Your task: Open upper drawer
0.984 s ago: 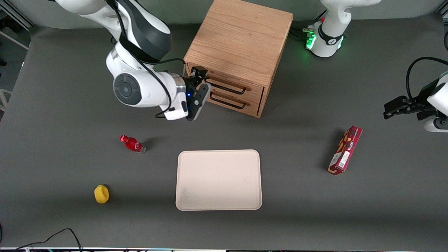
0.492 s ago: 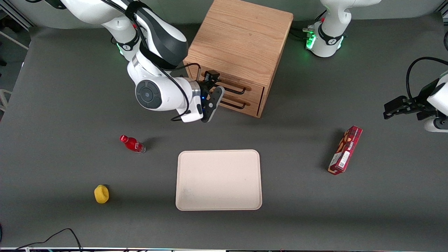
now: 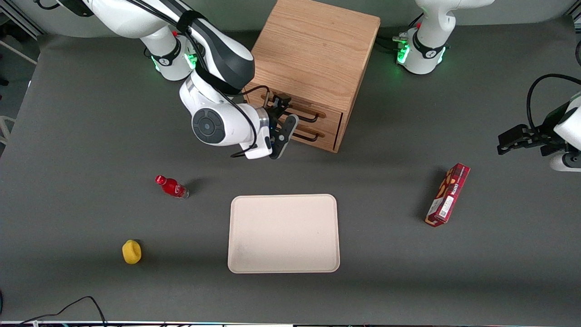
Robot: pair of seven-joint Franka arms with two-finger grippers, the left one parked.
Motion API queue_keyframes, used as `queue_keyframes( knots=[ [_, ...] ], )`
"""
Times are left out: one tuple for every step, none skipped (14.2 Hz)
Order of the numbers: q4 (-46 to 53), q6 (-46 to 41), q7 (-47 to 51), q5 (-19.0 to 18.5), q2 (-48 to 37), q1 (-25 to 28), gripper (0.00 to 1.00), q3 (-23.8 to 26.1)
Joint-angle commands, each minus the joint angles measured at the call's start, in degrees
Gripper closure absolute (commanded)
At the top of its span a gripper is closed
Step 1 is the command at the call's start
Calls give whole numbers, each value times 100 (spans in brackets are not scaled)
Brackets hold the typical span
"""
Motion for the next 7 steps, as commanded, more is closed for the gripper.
queue_keyframes(
  knots=[
    [-127,212,160,-125,-1,31,0,72],
    [-145,256,160,-134,-1,39,0,80],
    [-145,291,160,-186,34,39,0,89],
    [-145,300,160,-221,60,39,0,89],
    [-145,344,160,-239,78,39,0,89],
    [-145,362,160,-239,87,39,0,89],
    [-128,370,151,-248,122,31,0,89]
  ],
)
